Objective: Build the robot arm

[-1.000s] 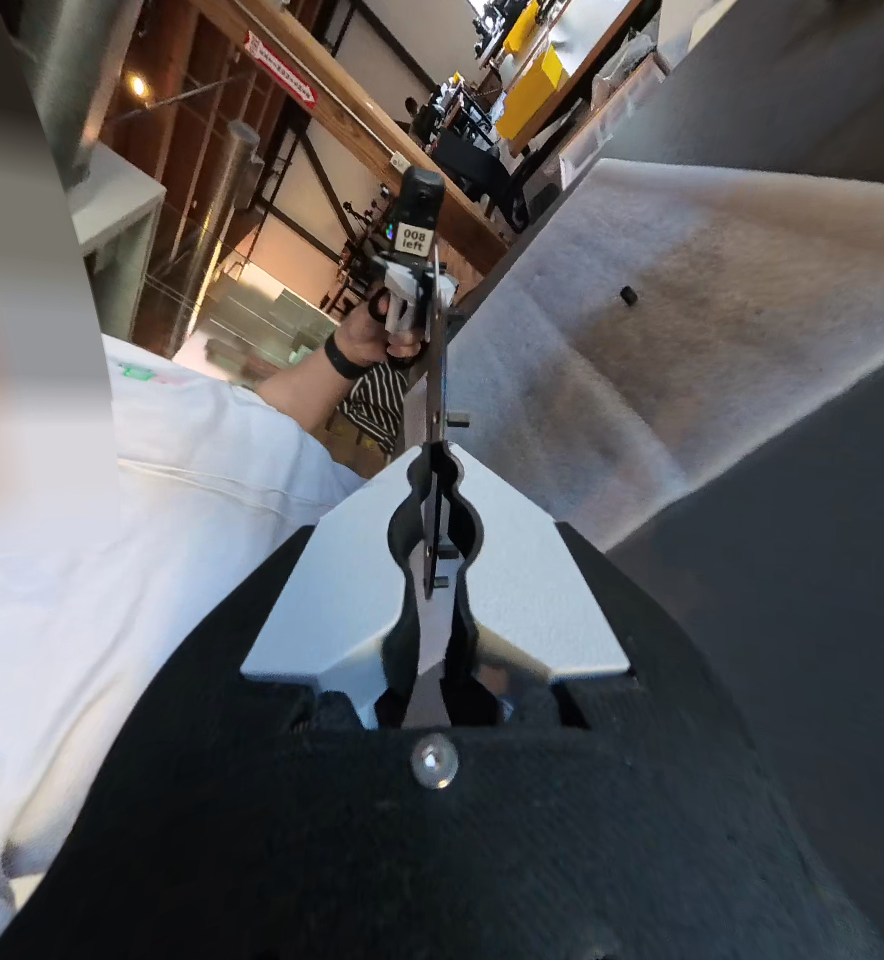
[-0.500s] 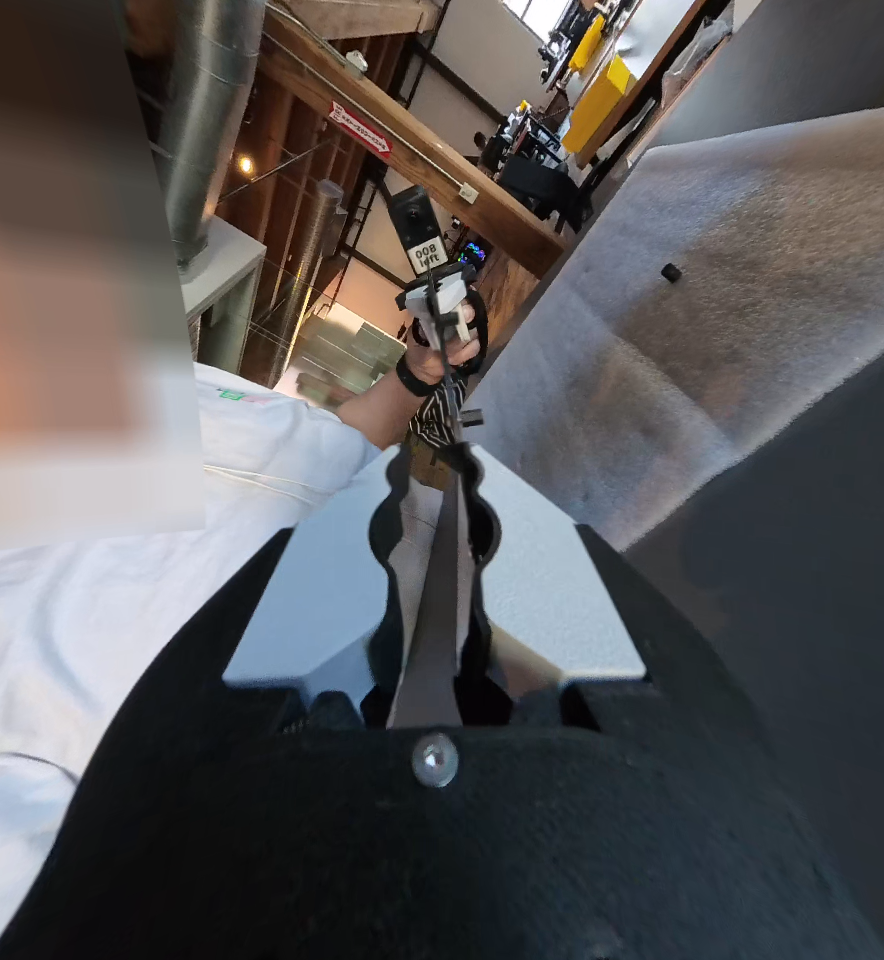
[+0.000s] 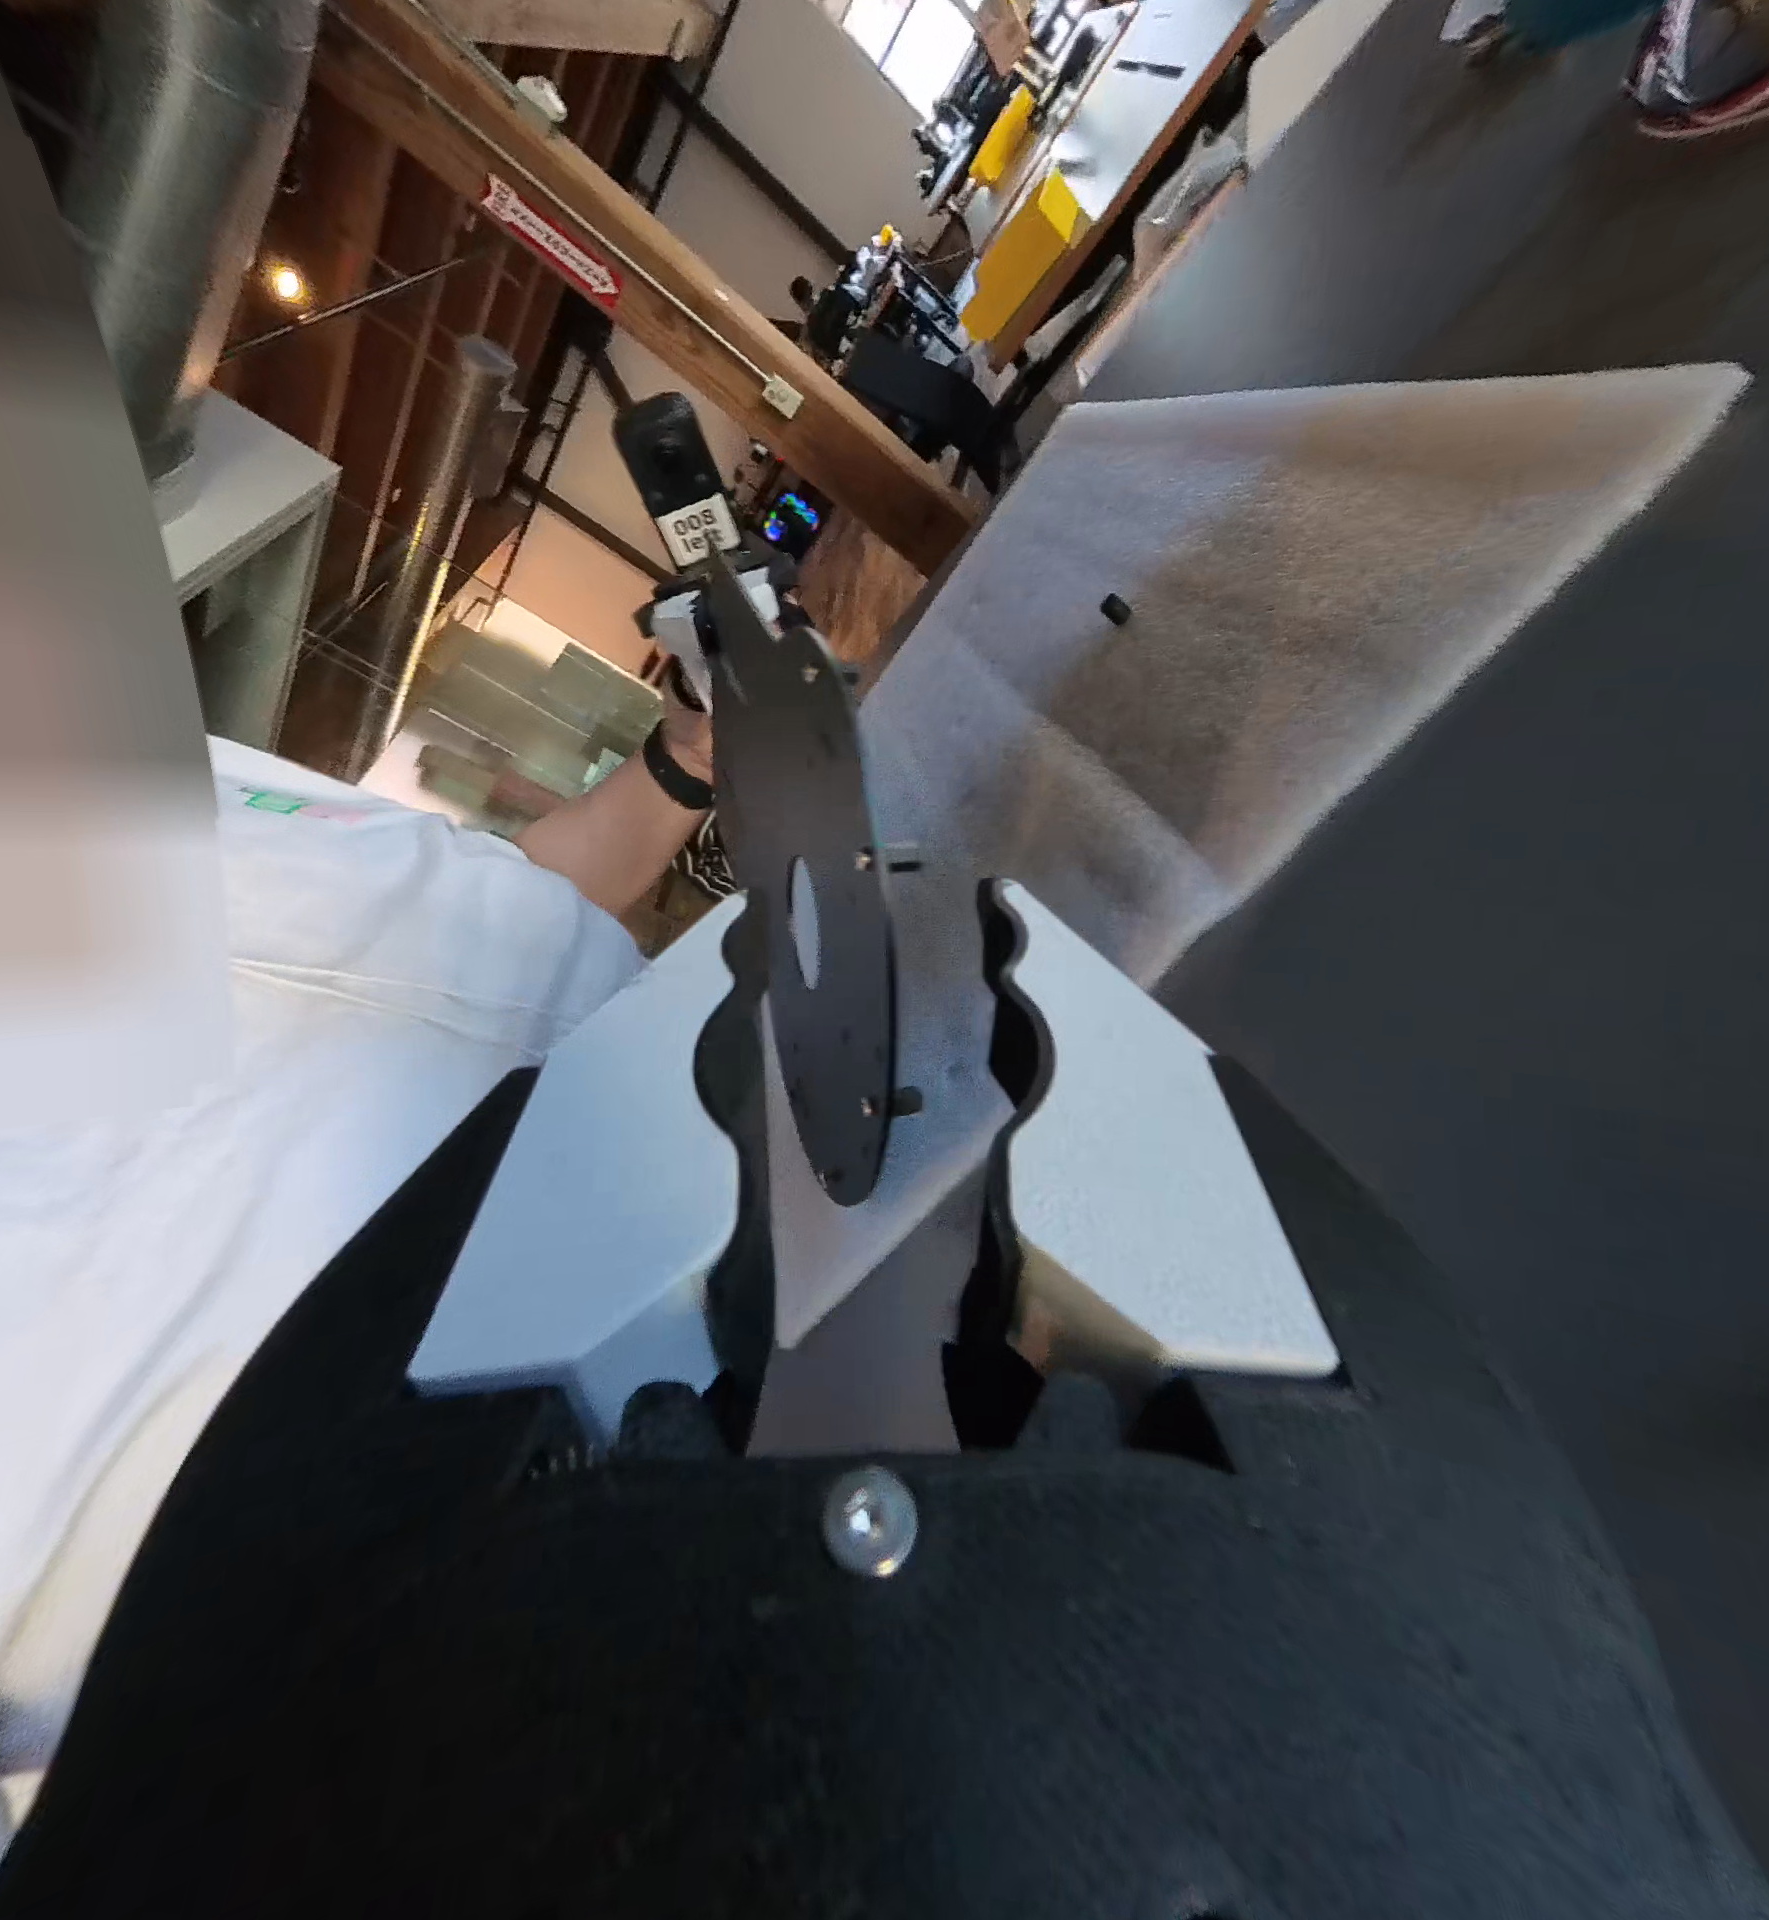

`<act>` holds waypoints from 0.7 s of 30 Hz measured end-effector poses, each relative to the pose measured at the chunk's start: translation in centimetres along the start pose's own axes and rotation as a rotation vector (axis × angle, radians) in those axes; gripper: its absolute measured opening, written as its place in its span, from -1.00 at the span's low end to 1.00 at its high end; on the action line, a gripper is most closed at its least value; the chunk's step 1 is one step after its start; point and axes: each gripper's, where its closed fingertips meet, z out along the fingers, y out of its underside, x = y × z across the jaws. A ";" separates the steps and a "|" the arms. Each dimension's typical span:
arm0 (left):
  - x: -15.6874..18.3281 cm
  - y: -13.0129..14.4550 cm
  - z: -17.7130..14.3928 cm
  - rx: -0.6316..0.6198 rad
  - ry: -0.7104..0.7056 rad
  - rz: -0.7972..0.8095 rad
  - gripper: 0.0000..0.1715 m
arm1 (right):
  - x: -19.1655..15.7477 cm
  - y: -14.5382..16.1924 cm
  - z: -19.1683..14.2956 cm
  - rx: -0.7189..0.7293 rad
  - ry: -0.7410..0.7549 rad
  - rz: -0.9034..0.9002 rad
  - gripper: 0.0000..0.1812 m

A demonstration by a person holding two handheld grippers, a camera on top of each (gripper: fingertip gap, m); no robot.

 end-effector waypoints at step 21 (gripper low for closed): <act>-3.7 2.1 -0.2 -0.133 -0.151 -0.245 -0.91 | -1.0 4.7 2.4 -0.261 -0.213 0.436 -1.00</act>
